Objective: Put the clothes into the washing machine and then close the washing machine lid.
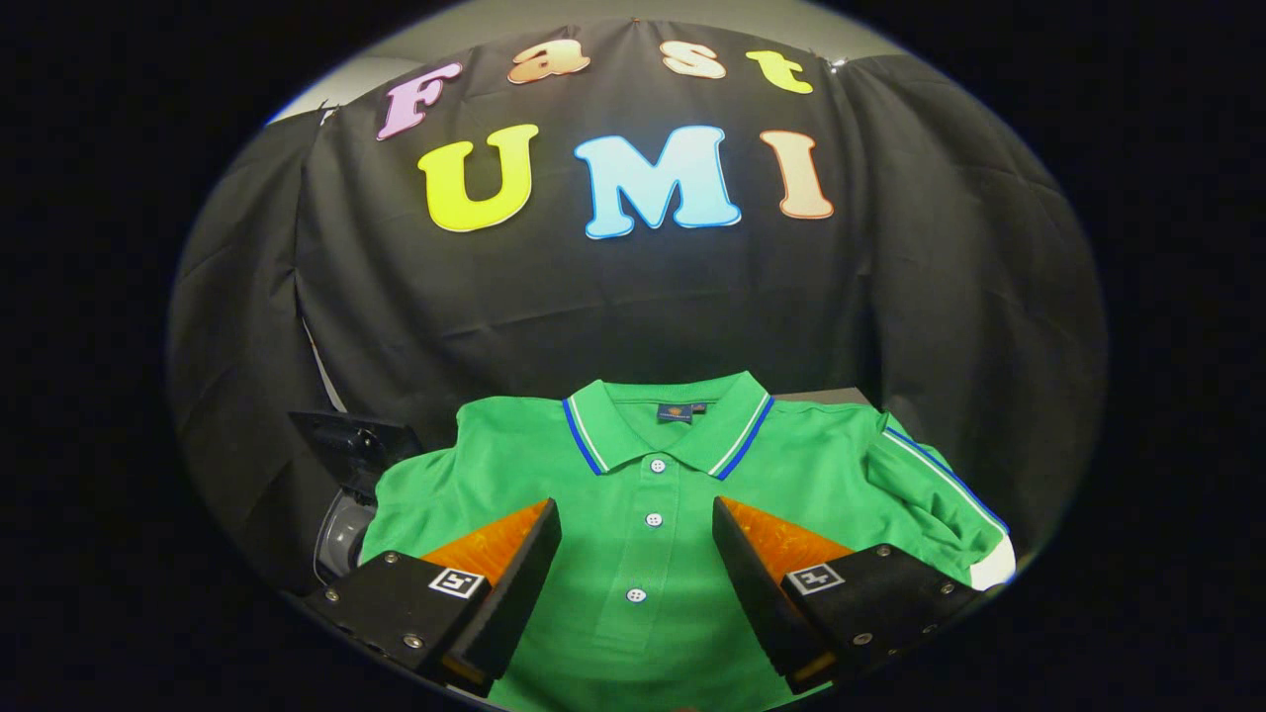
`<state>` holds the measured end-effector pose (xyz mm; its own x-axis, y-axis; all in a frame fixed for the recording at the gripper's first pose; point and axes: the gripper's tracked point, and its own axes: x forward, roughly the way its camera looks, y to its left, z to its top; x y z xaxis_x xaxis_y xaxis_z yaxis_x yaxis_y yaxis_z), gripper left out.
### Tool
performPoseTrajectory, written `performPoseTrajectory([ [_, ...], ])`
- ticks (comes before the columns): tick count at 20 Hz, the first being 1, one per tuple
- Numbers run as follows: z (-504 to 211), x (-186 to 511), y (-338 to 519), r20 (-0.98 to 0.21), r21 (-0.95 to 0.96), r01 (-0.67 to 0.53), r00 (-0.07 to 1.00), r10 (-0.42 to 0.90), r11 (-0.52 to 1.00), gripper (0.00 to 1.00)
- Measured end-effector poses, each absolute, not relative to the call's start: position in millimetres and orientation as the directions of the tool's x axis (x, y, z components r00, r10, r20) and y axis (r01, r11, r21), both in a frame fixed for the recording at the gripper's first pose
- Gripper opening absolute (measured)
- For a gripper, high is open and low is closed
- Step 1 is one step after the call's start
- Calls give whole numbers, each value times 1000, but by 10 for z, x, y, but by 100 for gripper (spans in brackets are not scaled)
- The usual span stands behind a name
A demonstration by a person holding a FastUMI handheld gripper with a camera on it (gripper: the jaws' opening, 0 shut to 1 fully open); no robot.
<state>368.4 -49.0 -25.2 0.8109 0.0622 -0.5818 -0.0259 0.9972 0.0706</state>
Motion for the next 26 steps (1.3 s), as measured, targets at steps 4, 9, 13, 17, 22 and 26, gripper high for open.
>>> performPoseTrajectory([
  [4, -487, 3764, -461, -666, 79, -46, 741, 87, 996, 95],
  [9, -531, 3723, -426, -652, 7, -86, 755, 70, 996, 94],
  [13, -530, 3728, -468, -655, 8, -58, 754, 49, 998, 72],
  [17, -521, 3717, -481, -649, 7, -41, 760, 36, 999, 65],
  [22, -495, 3716, -509, -641, 59, -11, 766, 47, 998, 11],
  [26, -441, 3668, -457, -602, 82, 8, 798, 43, 997, 0],
])
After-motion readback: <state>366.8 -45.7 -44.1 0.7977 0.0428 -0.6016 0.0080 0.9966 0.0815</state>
